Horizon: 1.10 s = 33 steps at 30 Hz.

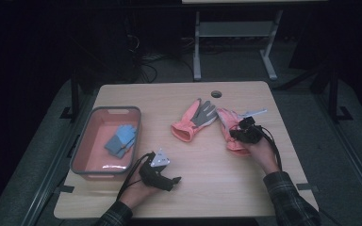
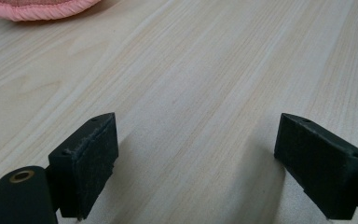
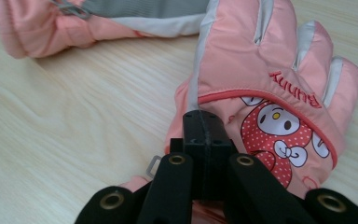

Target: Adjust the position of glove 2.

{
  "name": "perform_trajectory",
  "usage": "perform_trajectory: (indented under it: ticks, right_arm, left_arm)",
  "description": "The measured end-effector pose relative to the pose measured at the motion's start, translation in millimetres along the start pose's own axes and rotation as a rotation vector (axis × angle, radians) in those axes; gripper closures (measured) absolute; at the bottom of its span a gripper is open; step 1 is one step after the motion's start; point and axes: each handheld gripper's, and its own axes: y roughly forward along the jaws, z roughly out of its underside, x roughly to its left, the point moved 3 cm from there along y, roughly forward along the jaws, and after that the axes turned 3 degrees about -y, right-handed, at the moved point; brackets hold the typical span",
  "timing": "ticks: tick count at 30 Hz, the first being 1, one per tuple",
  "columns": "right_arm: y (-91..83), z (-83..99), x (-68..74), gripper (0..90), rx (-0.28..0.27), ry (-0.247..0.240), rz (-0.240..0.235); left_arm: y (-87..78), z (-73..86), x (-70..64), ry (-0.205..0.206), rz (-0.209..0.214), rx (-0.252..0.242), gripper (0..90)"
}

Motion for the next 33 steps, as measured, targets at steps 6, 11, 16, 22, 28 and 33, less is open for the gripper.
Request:
perform_trajectory:
  ticks: [6,11,16,22,28,33]
  right_arm:
    - [-10.7,8.8,-16.2,90.0,0.004,0.029,0.037]
    - [-18.1,10.4,-22.2,90.0,-0.022,0.04,0.026]
    - [-28.5,4.5,-6.7,87.4,-0.046,-0.002,-0.001]
    - [-33.0,4.2,7.5,76.2,-0.063,-0.013,-0.071]
    - [-31.0,2.6,11.8,67.7,-0.068,-0.023,-0.097]
    - [-30.9,1.5,13.1,63.5,-0.071,-0.017,-0.109]
  left_arm:
    - [0.1,0.0,0.0,0.0,0.0,-0.001,12.7]
    - [0.0,-0.1,0.1,0.001,0.0,0.0,12.7]
    - [-0.2,-1.6,-0.4,-0.011,-0.006,0.014,13.1]
    - [-0.9,-20.6,1.8,-0.07,0.012,0.019,32.9]
    - [1.1,-56.7,14.5,-0.09,-0.015,0.023,56.9]
    - [7.5,-90.7,34.8,-0.117,-0.058,0.012,65.0]
